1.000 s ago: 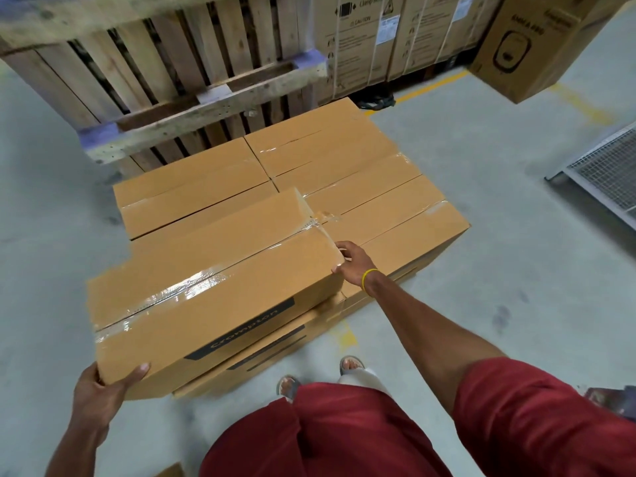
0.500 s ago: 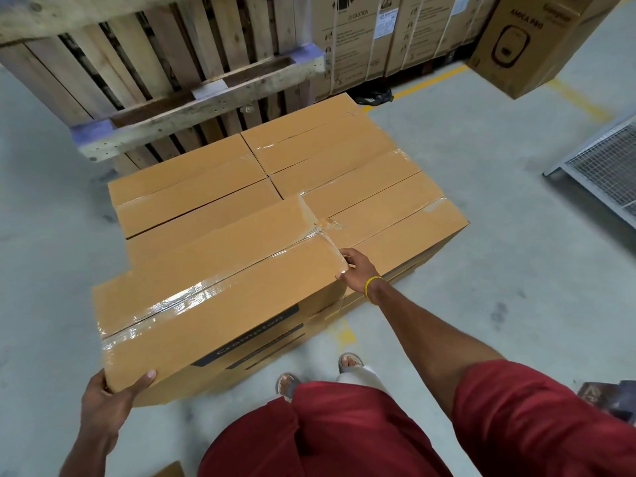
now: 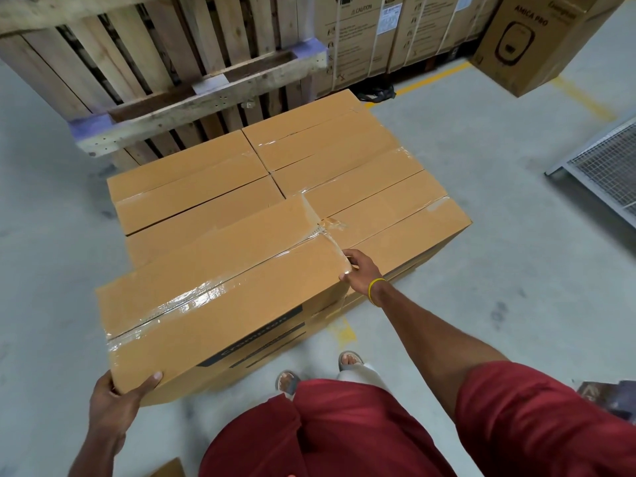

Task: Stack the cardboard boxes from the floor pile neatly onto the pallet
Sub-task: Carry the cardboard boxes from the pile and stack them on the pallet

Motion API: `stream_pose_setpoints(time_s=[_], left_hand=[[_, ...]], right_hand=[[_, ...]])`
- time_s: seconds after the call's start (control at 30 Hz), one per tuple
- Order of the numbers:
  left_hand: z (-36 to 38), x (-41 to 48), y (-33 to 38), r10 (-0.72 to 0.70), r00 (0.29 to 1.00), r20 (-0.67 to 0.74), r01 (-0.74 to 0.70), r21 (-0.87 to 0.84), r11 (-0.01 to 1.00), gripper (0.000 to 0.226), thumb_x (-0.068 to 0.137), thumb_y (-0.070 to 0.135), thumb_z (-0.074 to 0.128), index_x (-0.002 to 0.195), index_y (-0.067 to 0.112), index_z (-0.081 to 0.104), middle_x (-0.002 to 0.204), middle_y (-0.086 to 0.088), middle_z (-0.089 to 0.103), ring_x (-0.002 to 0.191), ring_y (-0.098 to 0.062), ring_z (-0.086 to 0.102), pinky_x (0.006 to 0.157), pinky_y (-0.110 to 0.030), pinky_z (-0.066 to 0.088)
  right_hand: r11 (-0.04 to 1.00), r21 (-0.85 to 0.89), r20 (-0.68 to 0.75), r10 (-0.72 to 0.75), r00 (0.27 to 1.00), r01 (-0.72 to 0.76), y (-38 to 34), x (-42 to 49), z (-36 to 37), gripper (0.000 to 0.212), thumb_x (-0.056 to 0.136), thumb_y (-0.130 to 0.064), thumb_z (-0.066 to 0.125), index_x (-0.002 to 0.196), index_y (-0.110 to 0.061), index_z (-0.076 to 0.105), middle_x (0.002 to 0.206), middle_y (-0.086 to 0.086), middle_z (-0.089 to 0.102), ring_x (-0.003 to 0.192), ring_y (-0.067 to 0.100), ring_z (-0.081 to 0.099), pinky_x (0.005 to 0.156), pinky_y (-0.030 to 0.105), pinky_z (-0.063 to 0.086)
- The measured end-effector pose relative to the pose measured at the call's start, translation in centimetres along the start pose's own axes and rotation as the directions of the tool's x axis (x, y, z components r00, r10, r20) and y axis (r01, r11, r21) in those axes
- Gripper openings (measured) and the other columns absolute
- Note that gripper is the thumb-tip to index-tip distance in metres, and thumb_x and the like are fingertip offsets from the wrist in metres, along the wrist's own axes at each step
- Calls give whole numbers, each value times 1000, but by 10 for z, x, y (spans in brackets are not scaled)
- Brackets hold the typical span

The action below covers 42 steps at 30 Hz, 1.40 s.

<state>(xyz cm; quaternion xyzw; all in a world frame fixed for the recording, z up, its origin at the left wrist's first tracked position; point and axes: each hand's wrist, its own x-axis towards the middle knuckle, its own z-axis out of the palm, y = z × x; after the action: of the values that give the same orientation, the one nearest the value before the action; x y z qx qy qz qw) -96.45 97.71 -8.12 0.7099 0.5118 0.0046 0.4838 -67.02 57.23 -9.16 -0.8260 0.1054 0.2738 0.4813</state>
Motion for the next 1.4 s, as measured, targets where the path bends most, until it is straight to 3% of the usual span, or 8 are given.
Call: stream_pose_setpoints(time_s=[0.2, 0.47, 0.6, 0.77, 0.87, 0.93, 1.13, 1.4], left_hand=[[4, 1, -10, -30, 999, -24, 31, 35, 999, 70, 71, 22, 96, 131, 5, 63, 121, -18, 70, 107, -40, 66, 92, -49, 53], [5, 0, -3, -9, 1000, 4, 9, -8, 1000, 65, 77, 9, 90, 134, 2, 61, 123, -20, 67, 104, -34, 61, 91, -46, 49], [3, -3, -3, -13, 1000, 5, 13, -19, 1000, 74, 75, 15, 93, 139, 5, 58, 128, -15, 66, 110, -34, 61, 93, -48, 52], [1, -2, -7, -149, 988, -35, 146, -82, 986, 78, 69, 27, 97, 135, 2, 63, 123, -14, 69, 110, -34, 64, 100, -47, 54], [3, -7, -10, -203, 978, -40, 195, -149, 969, 69, 71, 27, 96, 128, 2, 67, 115, -13, 69, 104, -31, 63, 101, -47, 55], [4, -9, -12, -207, 977, -58, 194, -184, 964, 66, 71, 26, 96, 126, 3, 68, 115, -14, 70, 104, -32, 65, 101, -46, 56], [4, -14, -16, -183, 980, -74, 164, -209, 964, 64, 69, 25, 97, 125, 5, 71, 114, -9, 72, 103, -27, 67, 90, -34, 54], [6, -13, -25, -167, 977, -131, 142, -179, 974, 67, 69, 29, 97, 127, 8, 71, 114, -7, 71, 104, -27, 66, 90, -35, 53]], right_hand=[[1000, 3, -3, 8, 1000, -8, 3, -5, 1, 55, 82, 4, 70, 128, -25, 61, 125, 2, 64, 119, 19, 58, 99, 32, 48], [998, -53, -38, 16, 999, -18, 1, -11, 4, 59, 82, 3, 71, 134, -23, 59, 126, 3, 66, 116, 21, 60, 101, 34, 49], [992, -119, -71, 31, 997, -40, -2, -15, 7, 60, 82, 0, 72, 135, -27, 58, 119, 7, 70, 102, 23, 62, 97, 33, 50], [978, -198, -123, 48, 991, -72, -7, -17, 13, 54, 85, -8, 72, 136, -22, 61, 127, 10, 68, 120, 33, 60, 101, 32, 44], [978, -184, -159, 69, 985, -98, -7, -17, 16, 53, 81, -12, 75, 132, -25, 66, 125, 9, 69, 115, 34, 63, 104, 36, 48], [979, -174, -167, 74, 983, -103, -8, -18, 19, 54, 79, -12, 75, 130, -27, 67, 125, 10, 70, 111, 34, 65, 104, 39, 50], [975, -186, -161, 88, 983, -118, -10, -22, 18, 58, 86, -12, 74, 140, -26, 60, 135, 9, 64, 129, 32, 55, 109, 30, 40], [972, -218, -117, 64, 991, -89, -11, -30, 16, 58, 88, -14, 71, 143, -25, 56, 123, 11, 71, 121, 30, 60, 103, 27, 41]])
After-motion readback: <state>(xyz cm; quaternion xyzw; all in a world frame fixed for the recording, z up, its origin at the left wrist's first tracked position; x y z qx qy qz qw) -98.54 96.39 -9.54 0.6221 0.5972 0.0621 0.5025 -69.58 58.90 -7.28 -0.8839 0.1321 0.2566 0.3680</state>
